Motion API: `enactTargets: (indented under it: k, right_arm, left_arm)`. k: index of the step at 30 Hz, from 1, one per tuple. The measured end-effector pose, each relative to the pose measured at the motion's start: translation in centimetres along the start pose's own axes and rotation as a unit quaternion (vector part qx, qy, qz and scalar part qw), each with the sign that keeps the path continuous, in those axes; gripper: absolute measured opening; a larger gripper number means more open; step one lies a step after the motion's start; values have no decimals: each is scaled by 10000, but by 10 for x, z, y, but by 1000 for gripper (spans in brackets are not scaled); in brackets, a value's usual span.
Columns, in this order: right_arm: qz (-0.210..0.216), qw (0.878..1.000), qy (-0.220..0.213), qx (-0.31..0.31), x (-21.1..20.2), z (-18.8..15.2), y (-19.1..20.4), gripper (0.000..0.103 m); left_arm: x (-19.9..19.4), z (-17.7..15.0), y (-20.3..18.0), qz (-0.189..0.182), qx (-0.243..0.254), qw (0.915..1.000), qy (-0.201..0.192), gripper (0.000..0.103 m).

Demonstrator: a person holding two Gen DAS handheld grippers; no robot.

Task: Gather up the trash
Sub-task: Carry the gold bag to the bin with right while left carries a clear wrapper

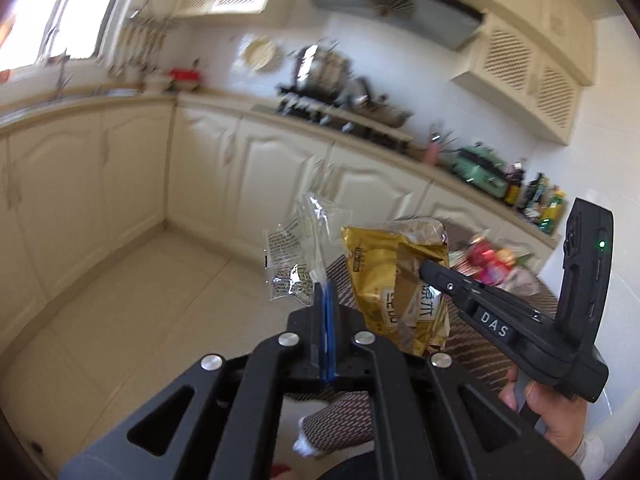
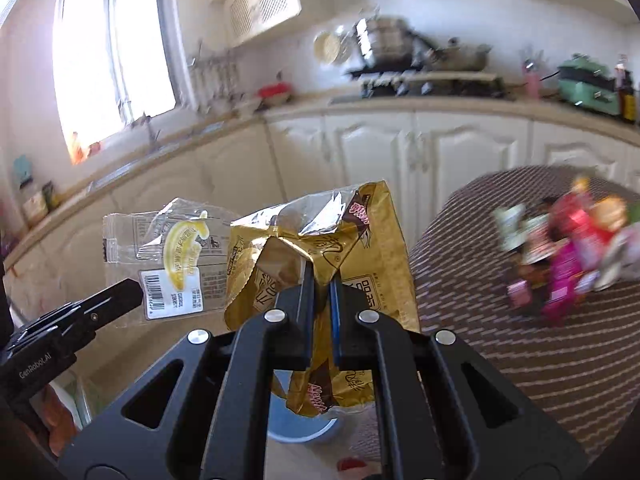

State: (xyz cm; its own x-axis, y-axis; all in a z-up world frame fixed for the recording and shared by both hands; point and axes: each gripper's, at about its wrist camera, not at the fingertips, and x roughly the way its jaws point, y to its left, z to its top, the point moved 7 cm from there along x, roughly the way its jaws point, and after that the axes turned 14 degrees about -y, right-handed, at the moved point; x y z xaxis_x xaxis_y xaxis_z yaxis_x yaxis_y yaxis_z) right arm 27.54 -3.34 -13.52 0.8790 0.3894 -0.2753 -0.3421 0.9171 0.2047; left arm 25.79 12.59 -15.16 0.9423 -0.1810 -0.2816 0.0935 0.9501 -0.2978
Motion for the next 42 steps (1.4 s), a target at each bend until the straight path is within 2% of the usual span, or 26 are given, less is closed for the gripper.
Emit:
enactTargets:
  k: [4, 7, 12, 17, 20, 21, 24, 27, 31, 37, 42]
  right_arm:
    - [168, 9960, 860, -158, 68, -72, 32, 7]
    - [196, 9867, 1607, -132, 116, -138, 45, 7]
    - [16, 9706, 2406, -30, 166, -219, 45, 7]
    - [-210, 9573, 2881, 80, 201, -264, 28, 7]
    - [-309, 9529, 3013, 141, 211, -277, 19, 7]
    - [-324, 9522, 3035, 158, 214, -281, 19, 7]
    - [-378, 9484, 3141, 206, 225, -285, 13, 7]
    - [-399, 9474, 3165, 253, 230, -288, 15, 7]
    - [-387, 9471, 3169, 342, 233, -301, 20, 8]
    - [-342, 9470, 3161, 450, 244, -317, 18, 10]
    - [-300, 9481, 3131, 476, 251, -315, 28, 10]
  left_arm:
    - [31, -52, 66, 573, -417, 9949, 720, 1]
    - [61, -97, 107, 934, -747, 9836, 1348, 1]
    - [112, -165, 148, 1131, -1130, 9614, 2241, 1]
    - [148, -211, 171, 1154, -1344, 9454, 2737, 1]
    - [163, -227, 177, 1018, -1575, 9379, 2917, 5]
    - [164, -232, 179, 1008, -1617, 9362, 2954, 10]
    - [165, -245, 190, 1204, -1524, 9323, 3052, 40]
    - [163, -248, 190, 1223, -1670, 9281, 3094, 43]
    - [156, -250, 202, 1429, -1606, 9291, 3009, 54]
    - [150, -248, 214, 1611, -1591, 9276, 2972, 55]
    - [151, -246, 218, 1694, -1594, 9273, 2933, 57]
